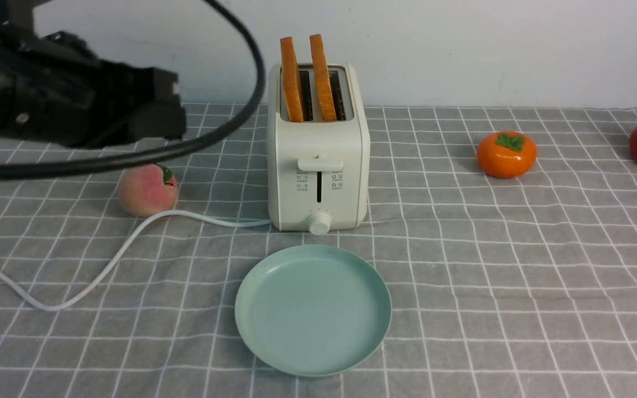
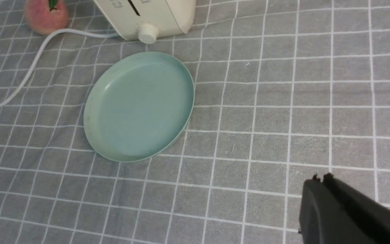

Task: Take toasted bread from bread machine on grey coffee table place on plate.
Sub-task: 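Reach for a toast slice standing in the toaster with the left gripper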

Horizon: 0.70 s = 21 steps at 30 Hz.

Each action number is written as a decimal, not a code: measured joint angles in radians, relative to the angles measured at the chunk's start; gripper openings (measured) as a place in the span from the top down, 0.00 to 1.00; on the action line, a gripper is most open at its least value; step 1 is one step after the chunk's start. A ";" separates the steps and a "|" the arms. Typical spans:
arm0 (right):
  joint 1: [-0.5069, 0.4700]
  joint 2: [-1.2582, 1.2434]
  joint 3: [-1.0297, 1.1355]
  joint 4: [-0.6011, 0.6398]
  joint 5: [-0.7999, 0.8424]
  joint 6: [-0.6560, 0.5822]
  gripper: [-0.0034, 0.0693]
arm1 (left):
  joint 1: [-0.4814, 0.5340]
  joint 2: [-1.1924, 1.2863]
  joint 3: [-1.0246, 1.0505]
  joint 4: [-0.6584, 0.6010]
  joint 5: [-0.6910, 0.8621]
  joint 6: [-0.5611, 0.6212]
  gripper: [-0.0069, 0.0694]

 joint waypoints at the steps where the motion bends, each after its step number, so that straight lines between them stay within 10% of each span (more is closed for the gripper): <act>1: 0.000 0.000 0.000 0.001 -0.001 0.000 0.96 | -0.018 0.027 -0.021 0.000 -0.038 0.002 0.93; 8: 0.000 0.000 0.000 0.010 -0.009 -0.002 0.96 | -0.077 0.252 -0.200 0.000 -0.198 0.002 0.83; 21: 0.000 0.000 0.000 0.084 -0.010 -0.003 0.95 | -0.077 0.586 -0.376 -0.038 -0.365 0.002 0.33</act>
